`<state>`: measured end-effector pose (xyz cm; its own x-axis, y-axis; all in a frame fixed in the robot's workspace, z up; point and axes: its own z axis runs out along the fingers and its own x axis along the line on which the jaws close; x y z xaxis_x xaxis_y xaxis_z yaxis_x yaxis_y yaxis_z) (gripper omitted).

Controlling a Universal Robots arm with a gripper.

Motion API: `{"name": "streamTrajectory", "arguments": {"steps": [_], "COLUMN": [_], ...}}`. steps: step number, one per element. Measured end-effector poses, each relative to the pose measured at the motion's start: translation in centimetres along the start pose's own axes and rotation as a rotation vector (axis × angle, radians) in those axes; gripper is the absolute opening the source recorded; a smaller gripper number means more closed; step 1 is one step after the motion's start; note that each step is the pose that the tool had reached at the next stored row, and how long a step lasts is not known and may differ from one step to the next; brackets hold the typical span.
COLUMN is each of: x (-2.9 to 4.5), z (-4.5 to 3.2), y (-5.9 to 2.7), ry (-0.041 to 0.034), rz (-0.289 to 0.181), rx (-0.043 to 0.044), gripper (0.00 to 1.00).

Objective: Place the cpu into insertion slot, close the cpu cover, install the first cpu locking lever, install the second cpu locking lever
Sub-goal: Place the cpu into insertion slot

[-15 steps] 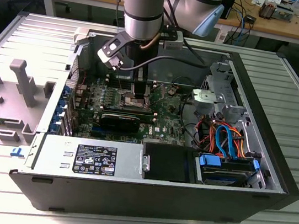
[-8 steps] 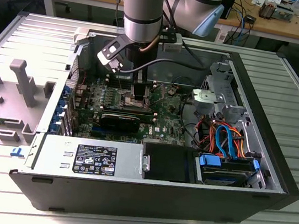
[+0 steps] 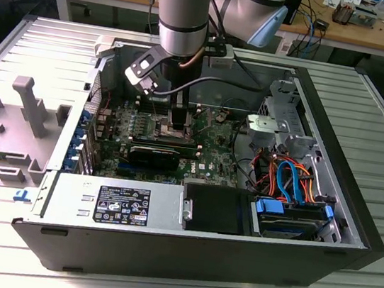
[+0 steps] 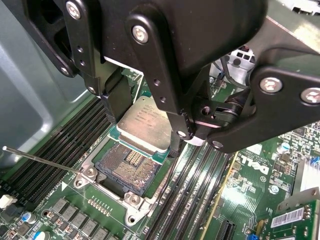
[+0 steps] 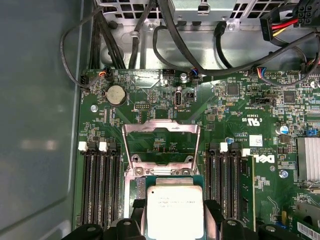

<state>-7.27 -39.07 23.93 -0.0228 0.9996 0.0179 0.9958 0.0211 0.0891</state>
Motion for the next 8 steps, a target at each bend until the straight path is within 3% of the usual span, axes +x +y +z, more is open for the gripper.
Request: {"name": "streamTrajectory", "arguments": {"steps": [8], "x": [-0.01], "z": [0.39], "y": [-0.04], "ry": [0.0], "rz": [0.0], "rx": [0.0], "gripper": [0.55]}}
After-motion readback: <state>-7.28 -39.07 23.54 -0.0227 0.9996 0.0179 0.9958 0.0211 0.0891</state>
